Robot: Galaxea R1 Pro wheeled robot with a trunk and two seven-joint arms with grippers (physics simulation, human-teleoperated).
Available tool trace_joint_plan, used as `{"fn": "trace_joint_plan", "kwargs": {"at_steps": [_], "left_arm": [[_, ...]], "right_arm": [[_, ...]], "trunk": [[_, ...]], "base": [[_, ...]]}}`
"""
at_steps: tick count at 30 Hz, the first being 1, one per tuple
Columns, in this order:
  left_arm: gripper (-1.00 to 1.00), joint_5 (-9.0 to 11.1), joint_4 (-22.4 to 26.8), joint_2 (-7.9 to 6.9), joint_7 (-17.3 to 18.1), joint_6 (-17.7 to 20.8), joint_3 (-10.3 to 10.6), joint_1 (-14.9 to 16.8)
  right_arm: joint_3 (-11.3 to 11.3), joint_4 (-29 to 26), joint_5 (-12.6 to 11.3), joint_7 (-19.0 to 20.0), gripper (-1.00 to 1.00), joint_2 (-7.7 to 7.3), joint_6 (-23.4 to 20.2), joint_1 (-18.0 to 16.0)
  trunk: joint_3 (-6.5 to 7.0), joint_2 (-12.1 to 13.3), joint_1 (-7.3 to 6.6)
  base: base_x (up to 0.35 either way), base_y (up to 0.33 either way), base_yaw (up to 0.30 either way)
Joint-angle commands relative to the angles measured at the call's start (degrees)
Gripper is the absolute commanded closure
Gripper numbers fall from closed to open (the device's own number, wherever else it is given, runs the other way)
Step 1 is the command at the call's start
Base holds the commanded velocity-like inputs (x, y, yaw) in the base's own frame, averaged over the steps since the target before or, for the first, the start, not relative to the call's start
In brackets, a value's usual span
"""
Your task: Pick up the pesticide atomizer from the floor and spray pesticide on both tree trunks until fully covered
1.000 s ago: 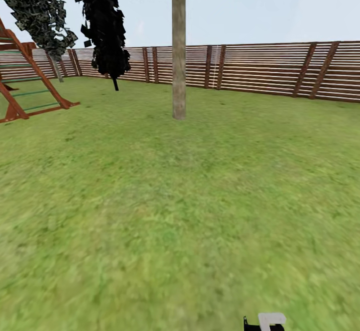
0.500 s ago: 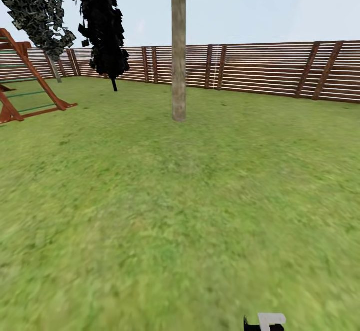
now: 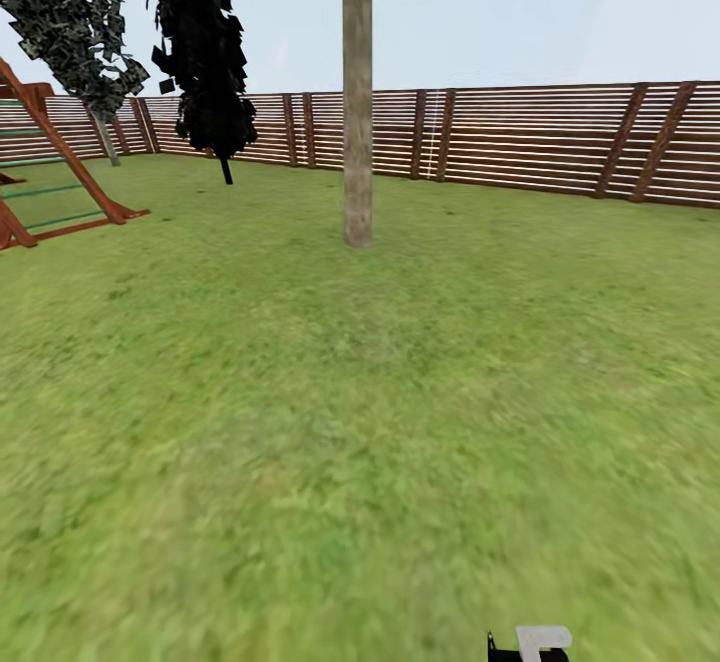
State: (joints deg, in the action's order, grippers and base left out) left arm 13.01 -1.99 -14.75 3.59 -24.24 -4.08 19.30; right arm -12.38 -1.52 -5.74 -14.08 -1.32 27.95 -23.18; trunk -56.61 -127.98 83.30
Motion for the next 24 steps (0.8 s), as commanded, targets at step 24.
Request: {"fn": "trace_joint_plan", "kwargs": {"at_steps": [24], "left_arm": [[1.00,0.2,-0.2,-0.02,0.4,-0.4,-0.4,0.1]], "right_arm": [[-0.5,0.0,-0.6,-0.1,-1.00,0.00,0.2,0.0]], "trunk": [[-0.05,0.0,0.03]], "base": [[0.339,0.000,0.000]]}}
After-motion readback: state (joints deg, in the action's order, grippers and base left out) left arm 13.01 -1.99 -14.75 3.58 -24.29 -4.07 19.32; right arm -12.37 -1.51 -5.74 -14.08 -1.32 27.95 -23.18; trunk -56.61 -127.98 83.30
